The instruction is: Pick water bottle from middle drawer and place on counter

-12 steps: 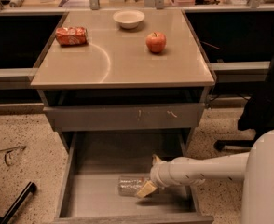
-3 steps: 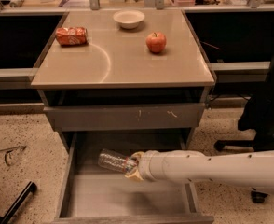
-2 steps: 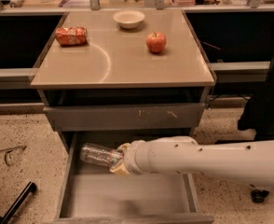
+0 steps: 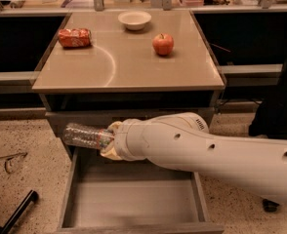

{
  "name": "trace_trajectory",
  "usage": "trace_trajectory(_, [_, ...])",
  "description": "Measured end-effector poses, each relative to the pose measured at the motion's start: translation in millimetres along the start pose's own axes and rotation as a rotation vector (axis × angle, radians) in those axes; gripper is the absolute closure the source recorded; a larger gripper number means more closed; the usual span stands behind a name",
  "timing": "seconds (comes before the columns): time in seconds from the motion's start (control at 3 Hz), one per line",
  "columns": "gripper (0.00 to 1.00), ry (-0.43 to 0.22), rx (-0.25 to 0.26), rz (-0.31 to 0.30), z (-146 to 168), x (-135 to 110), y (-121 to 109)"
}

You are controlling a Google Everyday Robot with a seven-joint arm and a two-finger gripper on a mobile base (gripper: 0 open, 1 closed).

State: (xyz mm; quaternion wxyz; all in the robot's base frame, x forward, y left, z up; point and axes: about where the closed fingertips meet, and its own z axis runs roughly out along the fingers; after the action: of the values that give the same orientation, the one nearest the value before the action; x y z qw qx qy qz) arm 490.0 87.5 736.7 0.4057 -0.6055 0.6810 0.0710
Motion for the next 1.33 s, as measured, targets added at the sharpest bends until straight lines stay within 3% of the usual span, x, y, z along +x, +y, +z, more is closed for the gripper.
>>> trace_trajectory(0.67, [1.00,-0.017,0.019,-0.018,-1,-9,-11])
trace_trajectory(1.0, [1.00,-0.057,0.071,-0.065,-5,-33,-56])
trace_trajectory(1.33, [1.00,-0.078,0.123,-0.090,-8,-65,-126])
